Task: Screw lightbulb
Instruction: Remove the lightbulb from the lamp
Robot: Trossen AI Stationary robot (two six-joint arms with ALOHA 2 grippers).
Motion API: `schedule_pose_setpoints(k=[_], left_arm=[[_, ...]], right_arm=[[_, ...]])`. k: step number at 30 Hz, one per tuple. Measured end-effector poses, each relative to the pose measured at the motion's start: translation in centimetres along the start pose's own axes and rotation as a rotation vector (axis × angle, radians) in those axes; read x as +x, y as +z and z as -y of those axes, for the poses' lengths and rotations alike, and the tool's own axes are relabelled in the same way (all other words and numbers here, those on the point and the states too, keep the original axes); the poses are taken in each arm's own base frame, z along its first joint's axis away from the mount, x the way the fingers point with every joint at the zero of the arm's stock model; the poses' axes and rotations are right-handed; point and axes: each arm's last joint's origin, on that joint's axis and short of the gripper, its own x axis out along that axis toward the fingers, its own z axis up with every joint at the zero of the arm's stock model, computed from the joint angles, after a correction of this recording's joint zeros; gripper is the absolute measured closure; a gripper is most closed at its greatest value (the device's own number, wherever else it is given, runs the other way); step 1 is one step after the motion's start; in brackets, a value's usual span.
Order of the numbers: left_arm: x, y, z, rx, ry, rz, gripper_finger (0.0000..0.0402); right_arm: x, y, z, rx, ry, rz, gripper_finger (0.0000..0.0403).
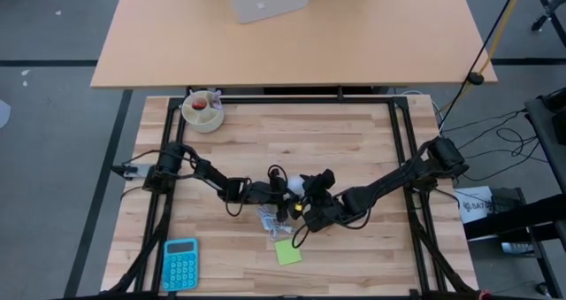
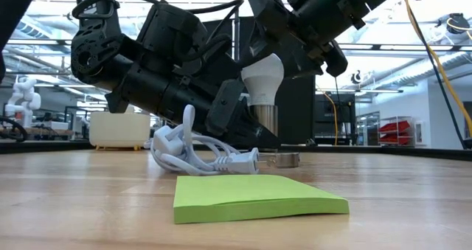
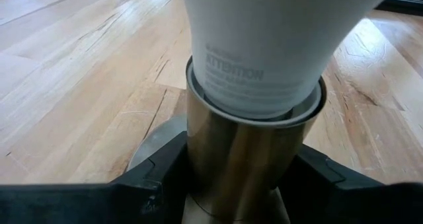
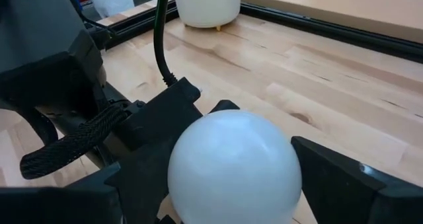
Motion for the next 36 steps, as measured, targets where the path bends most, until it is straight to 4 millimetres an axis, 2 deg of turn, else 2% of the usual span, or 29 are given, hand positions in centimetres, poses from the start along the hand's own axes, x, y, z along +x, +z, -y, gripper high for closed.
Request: schedule_pose_setpoints(k=[7,20,31,36], left_arm=[[0.01,0.01,-0.01,0.001,0.0,0.0,0.0212],[0.01,0.05,0.0,-0.007,-0.001,0.004,0.0212],[0.01,0.05,0.01,-0.007,-0.001,0.004,0.0212],[0.02,0.03,0.02,-0.006,-0.001,0.0,0.0212]], right_arm=[[-0.7,-0.45,-0.28,-0.069,-0.018,0.045,0.0103],[-0.75,-0.48,-0.31,-0.082,-0.015,0.042,0.0103],[-0.79,-0.49,-0.37,-0.244,0.016,0.007,0.0103],[-0.57,-1.02,-0.25,-0.36,0.062,-0.063,0.0103]])
